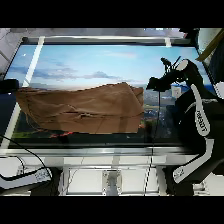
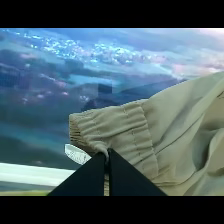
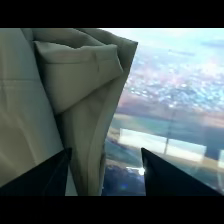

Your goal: Fold the clothes and pants, and hang the long-sleeved shirts on hangers.

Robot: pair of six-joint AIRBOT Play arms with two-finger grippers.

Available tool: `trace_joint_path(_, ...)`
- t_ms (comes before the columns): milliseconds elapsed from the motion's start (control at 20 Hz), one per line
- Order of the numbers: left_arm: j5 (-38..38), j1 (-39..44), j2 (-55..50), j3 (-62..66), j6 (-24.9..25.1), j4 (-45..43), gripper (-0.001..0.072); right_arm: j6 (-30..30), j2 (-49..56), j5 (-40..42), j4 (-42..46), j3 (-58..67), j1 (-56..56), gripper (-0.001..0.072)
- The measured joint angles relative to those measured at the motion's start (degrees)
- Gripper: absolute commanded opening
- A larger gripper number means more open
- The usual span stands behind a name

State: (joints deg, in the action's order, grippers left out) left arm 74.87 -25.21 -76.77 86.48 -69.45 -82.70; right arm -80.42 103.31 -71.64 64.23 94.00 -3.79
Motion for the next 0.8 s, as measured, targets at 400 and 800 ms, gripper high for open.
trace_joint_path(400, 0.0, 0.0, -0.1, 0.0, -1.1, -0.5, 0.0018, 5.8, 7.1, 10.9, -11.3, -1.1, 0.0, 0.0448)
trace_joint_path(800, 0.0, 0.0, -0.1, 0.0, -1.3, -0.5, 0.0018, 8.9, 10.8, 14.8, -15.7, -0.7, 3.7, 0.0016)
